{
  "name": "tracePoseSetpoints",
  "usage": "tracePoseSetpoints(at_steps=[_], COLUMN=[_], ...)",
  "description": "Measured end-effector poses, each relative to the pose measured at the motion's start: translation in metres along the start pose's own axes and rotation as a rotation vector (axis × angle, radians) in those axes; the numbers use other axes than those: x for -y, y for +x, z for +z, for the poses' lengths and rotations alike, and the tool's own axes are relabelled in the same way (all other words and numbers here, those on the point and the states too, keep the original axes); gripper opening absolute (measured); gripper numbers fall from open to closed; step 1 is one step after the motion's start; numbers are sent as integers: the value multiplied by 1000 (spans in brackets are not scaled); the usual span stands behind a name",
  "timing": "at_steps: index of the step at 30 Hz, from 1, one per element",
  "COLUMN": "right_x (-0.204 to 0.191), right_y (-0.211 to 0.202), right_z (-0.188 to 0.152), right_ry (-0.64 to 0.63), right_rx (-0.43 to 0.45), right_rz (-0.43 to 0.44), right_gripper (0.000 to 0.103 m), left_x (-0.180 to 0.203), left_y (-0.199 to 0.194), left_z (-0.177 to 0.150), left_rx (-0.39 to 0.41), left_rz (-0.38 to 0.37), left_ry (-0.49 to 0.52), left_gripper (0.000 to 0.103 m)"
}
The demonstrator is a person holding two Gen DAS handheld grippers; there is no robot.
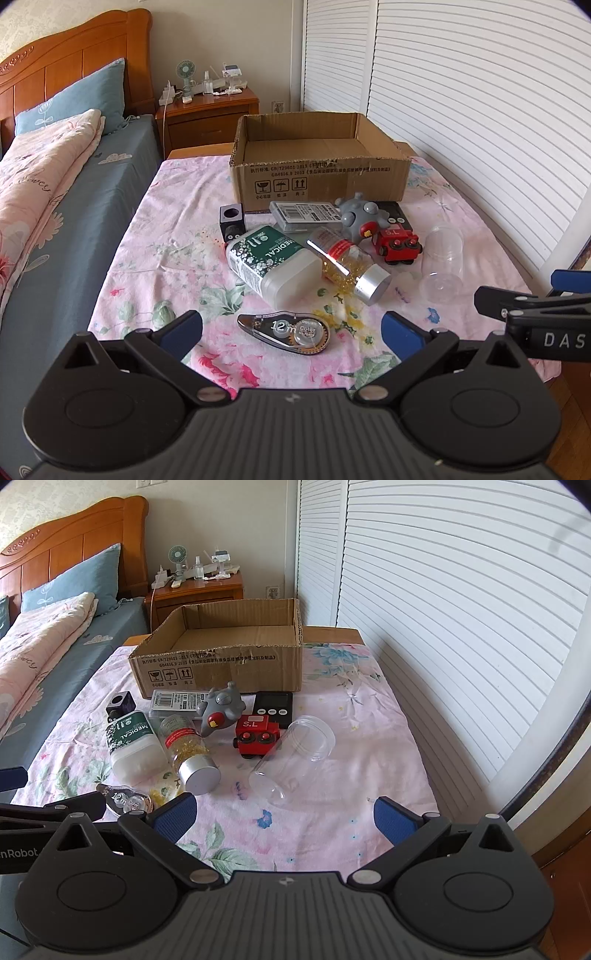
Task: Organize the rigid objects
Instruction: 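Move left tool toward the correction tape while right tool approaches the clear plastic jar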
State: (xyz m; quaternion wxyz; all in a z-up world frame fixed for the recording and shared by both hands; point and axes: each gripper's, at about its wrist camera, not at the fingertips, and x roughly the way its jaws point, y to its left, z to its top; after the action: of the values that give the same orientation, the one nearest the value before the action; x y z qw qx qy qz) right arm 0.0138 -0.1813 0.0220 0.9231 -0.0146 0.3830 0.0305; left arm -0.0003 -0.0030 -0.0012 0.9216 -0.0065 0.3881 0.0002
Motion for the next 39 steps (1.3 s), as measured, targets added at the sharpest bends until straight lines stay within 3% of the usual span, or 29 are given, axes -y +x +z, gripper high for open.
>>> tracePoseSetpoints(at_steps=[16,21,30,39], right_x=[0,0,2,8], right_y=[2,4,7,21], right_z=[2,4,4,-3], right_ry=[-12,-29,-68,-114], right_rx=[10,23,76,74], right_rz=[2,7,54,73], right_gripper=[103,103,103,103], left_x=[-1,-2,-7,-20], left_y=[4,4,18,58], left_z=[3,7,2,-13], left_rx=[4,21,20,-83], left_rz=[-27,-93,-136,-172], left_ry=[19,56,124,112], left_gripper=[102,102,102,102])
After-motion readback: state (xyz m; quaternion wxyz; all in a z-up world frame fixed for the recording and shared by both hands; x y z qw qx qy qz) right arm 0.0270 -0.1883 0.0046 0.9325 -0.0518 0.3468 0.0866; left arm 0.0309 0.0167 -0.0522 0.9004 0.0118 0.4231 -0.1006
